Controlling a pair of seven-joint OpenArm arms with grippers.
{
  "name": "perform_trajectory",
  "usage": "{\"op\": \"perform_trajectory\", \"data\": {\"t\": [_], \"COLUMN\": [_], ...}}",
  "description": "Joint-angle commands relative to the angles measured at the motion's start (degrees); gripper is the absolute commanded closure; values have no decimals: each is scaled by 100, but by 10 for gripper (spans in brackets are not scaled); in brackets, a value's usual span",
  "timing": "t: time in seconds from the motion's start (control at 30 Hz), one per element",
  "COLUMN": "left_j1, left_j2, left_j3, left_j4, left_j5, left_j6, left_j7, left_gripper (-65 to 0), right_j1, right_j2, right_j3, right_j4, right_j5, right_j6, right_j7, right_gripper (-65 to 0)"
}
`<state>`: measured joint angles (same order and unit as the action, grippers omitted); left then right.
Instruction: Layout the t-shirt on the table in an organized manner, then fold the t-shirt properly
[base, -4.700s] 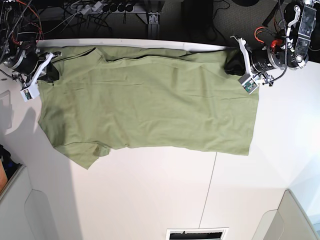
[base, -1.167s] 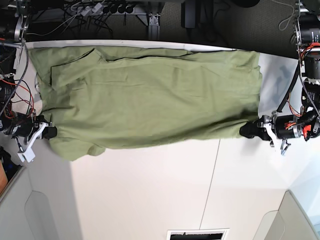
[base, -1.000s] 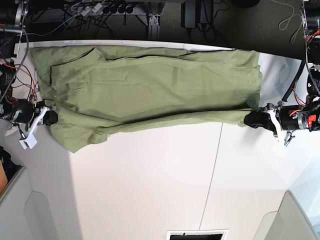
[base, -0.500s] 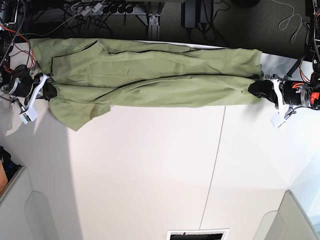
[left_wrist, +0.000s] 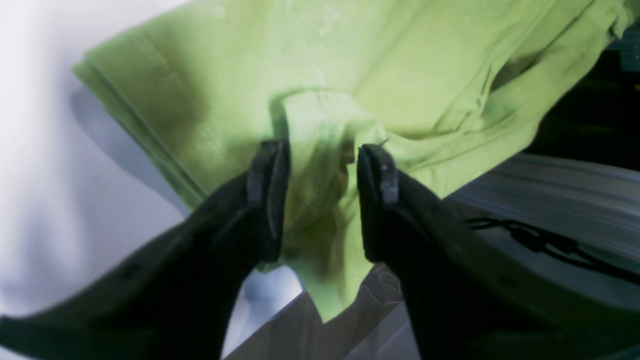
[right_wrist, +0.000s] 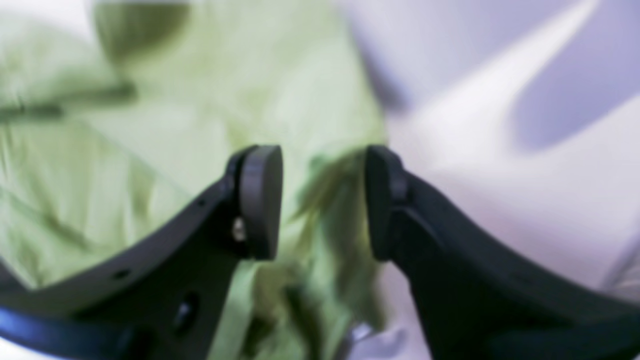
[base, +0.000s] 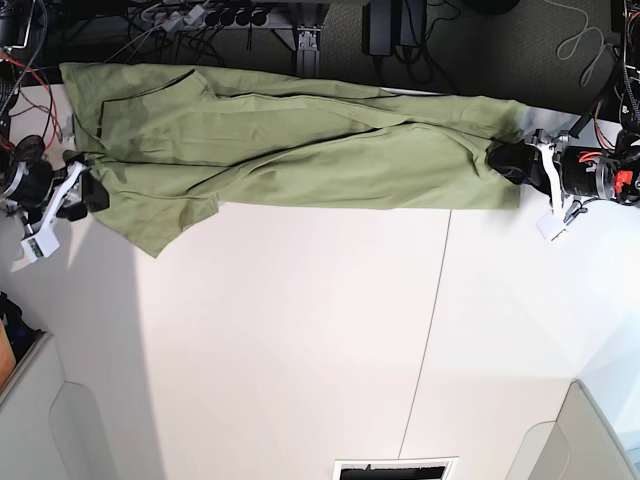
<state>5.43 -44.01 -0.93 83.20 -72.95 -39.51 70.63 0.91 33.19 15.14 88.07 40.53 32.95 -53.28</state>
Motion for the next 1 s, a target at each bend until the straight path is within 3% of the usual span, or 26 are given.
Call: {"op": "perform_trajectory", "data": {"t": [0.0,0.17,0.27,0.33,0.4,0.57,0.77,0.97], "left_j1": [-87,-214,-424,-535,-577,-557,-525,-424], "left_j2": [-142,-140,-138,-140,-140,-138,-120,286], "left_j3": [-61,-61,-61,-61,-61,-59,-59,-59], "left_j4": [74,101,122,122,122,120,120,118], "left_j5": [-96,-98,-96,-92,-83,251,245,328], "left_j6": [-49,-49,-49,-49,-49,-49,-49,-49], "left_j7": [-109,-166,-168,-168,-186,-433,-448,-444], "left_gripper": [-261,-261,-261,-261,-261,-260,-261,-261], "right_j1": [157,310,317,297,109,-627,-1384,-1762], "right_j2": [125,101,74,39,46,-7,-2,-2], "right_j3": [98,114,114,116,114,114,114,111], "right_j4": [94,96,164,404,778,1622,1714,1596], "right_j5": [52,140,457,619,717,706,704,538], "right_j6": [-22,-59,-59,-166,-162,-116,-76,4], "right_j7": [90,2,-411,-850,-992,-986,-970,-678], "right_gripper": [-272,-271,-259,-159,0,0,0,0]}}
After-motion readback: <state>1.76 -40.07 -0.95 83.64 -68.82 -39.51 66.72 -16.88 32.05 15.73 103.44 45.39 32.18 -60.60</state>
